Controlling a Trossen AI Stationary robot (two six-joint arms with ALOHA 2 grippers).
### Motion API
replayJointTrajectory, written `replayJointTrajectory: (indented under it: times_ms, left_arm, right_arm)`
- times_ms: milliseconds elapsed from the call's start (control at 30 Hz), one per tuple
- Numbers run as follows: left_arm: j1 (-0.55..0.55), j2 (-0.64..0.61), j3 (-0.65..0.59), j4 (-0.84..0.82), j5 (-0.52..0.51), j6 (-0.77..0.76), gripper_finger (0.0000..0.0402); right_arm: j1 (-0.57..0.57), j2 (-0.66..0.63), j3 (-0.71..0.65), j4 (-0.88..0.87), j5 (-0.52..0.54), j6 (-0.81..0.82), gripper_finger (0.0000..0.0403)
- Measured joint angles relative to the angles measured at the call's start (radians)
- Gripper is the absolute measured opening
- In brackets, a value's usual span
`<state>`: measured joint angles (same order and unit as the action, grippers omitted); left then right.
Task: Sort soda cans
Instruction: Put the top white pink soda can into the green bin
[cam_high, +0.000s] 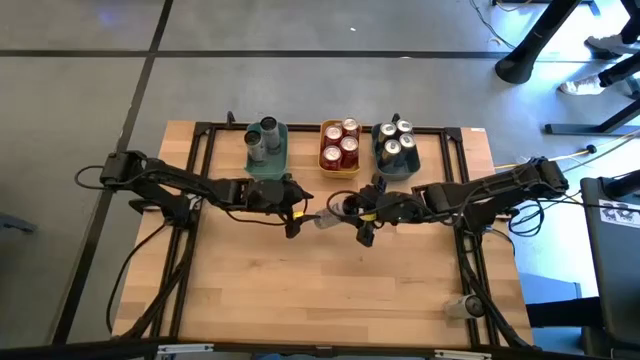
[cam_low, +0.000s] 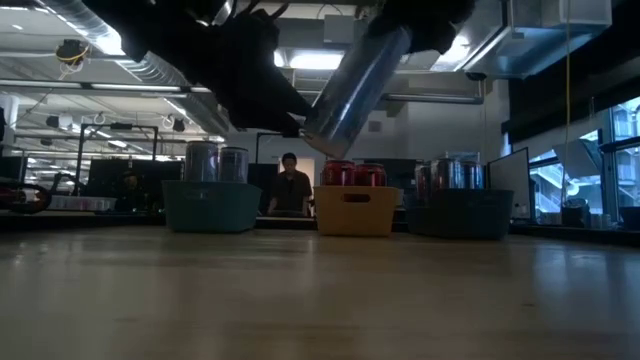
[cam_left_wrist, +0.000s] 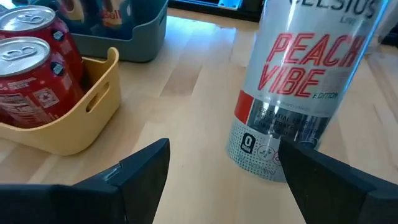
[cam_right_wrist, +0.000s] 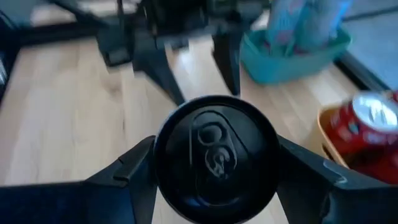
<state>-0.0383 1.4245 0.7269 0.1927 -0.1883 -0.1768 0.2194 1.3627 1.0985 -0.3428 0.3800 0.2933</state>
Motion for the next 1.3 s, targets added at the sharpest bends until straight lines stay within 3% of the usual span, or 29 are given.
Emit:
replayJointTrajectory:
  times_ms: [567, 633, 800, 1033, 1300]
  left_arm:
    - [-0.001, 0.008, -0.003, 0.022, 0.001, 0.023, 0.0295]
    - [-0.001, -0.019, 0.004, -0.041, 0.003, 0.015, 0.0295]
    - [-0.002, -0.194, 0.076, -0.425, 0.007, -0.001, 0.0295]
    - [0.001, -0.495, 0.087, -0.735, -0.114, -0.056, 0.0295]
    - [0.001, -0.68, 0.084, -0.837, -0.182, -0.126, 0.0295]
  right_arm:
    - [-0.047, 0.136, 0.002, 0.327, 0.026, -0.168, 0.0245]
    - [-0.055, 0.142, 0.002, 0.346, 0.027, -0.202, 0.0245]
    - [-0.081, 0.142, 0.003, 0.443, 0.045, -0.282, 0.0244]
    - [-0.167, 0.201, 0.003, 0.639, -0.005, -0.341, 0.0248]
    - [-0.306, 0.331, 0.014, 0.912, -0.098, -0.358, 0.0249]
